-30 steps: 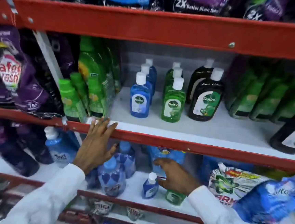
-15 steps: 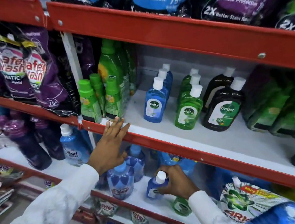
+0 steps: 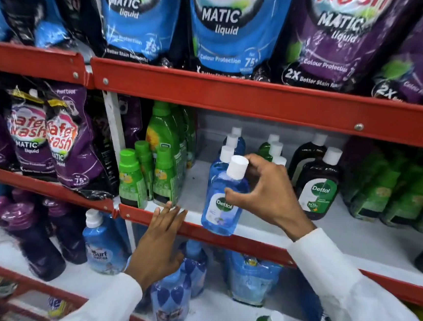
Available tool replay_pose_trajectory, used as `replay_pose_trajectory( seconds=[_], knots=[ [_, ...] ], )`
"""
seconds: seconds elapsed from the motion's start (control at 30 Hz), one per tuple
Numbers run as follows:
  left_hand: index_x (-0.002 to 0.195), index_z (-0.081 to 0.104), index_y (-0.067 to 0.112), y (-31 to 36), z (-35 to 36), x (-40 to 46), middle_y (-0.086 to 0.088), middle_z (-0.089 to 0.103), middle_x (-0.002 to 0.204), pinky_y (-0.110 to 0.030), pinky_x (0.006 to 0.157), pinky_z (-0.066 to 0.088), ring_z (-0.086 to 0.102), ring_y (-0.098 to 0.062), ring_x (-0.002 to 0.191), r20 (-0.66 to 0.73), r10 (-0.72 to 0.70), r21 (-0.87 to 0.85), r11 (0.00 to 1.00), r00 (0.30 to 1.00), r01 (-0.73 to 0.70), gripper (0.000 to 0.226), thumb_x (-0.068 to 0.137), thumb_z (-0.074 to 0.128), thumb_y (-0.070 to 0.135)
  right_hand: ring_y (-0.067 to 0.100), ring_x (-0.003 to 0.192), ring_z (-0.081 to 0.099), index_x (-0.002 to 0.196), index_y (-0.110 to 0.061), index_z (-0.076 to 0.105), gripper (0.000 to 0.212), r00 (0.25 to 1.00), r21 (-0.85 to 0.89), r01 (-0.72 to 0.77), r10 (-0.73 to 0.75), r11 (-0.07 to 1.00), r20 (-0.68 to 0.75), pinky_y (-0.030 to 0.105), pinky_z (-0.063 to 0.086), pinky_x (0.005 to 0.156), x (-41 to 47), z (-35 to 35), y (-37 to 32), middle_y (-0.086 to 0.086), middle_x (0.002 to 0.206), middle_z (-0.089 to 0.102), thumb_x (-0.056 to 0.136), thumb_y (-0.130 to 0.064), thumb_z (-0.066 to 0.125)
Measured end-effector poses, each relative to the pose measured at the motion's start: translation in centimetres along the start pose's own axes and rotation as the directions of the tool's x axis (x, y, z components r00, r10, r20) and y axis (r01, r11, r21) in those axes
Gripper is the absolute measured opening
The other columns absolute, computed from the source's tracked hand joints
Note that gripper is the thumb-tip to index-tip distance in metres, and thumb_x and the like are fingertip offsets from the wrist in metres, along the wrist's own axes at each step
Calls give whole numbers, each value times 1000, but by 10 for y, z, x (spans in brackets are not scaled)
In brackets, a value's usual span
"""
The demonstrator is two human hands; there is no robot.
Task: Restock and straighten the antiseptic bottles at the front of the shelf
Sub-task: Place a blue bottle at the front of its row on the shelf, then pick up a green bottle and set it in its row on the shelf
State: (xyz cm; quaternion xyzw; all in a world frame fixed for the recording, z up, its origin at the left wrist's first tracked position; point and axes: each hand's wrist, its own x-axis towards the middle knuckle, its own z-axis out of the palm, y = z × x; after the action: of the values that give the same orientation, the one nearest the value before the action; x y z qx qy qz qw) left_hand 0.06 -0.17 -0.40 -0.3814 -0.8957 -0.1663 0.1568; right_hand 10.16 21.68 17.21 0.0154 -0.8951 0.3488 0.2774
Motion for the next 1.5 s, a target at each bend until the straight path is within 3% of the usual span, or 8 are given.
replay_pose_trajectory(
  seconds=[0.1,0.23,0.47,0.77,1.0,1.17,1.33,1.5],
  knots=[
    [150,23,14,0,0,-2,-7,30,157,-38,121,-1,11,-24,150,-2,5,-18,1000,1000,-5,94,68,62,39,10,51,55,87,-16,65,33,999,-51,-32,33,998,23,38,52,52,18,14,8,0,66,70,60,-26,82],
    [151,21,17,0,1,-2,-5,29,157,-37,120,-3,10,-23,150,-9,0,-36,999,1000,0,94,68,59,41,-6,50,52,96,-21,63,38,990,-143,-89,104,986,99,10,38,45,28,31,16,-17,65,58,64,-27,83],
    [149,26,18,-1,4,-2,-3,34,153,-38,121,-3,15,-24,149,-22,6,-36,999,1000,-7,92,67,61,39,17,81,63,117,-26,56,54,977,-145,-139,160,980,143,9,41,54,29,37,27,-4,96,69,69,-29,82],
    [139,37,19,6,5,-3,-4,50,134,-39,122,1,37,-30,134,-77,-13,-16,1000,997,12,83,64,68,35,4,109,61,133,-23,51,72,990,-79,-77,86,994,114,22,50,100,-3,19,37,-9,124,64,72,-34,86],
    [139,45,11,54,24,-3,-6,53,140,-43,122,14,37,-22,139,-170,105,-186,973,980,-136,60,82,50,30,8,94,65,111,-19,68,40,997,-7,-17,17,1000,-75,15,52,83,-88,-14,66,-9,104,69,75,-21,86],
    [136,50,14,98,37,13,-4,59,135,-41,121,20,47,-20,132,-181,199,-292,924,963,-246,53,84,52,19,5,91,67,104,-25,70,30,974,-50,-170,176,984,146,21,55,82,-153,-14,118,-14,103,71,77,-25,83],
    [129,58,18,118,38,17,-4,63,127,-45,121,21,52,-20,125,-182,34,-429,896,983,-111,49,80,61,13,2,110,59,126,-31,59,61,778,-295,-314,423,902,465,22,48,95,-205,16,183,-18,125,62,72,-51,79],
    [132,56,22,112,42,16,-3,61,130,-42,122,19,50,-20,128,-125,37,-419,904,992,-87,56,77,63,13,11,89,68,101,-31,61,46,752,-303,-381,483,874,447,34,57,78,-236,54,218,-8,98,74,63,-53,75]
  ],
)
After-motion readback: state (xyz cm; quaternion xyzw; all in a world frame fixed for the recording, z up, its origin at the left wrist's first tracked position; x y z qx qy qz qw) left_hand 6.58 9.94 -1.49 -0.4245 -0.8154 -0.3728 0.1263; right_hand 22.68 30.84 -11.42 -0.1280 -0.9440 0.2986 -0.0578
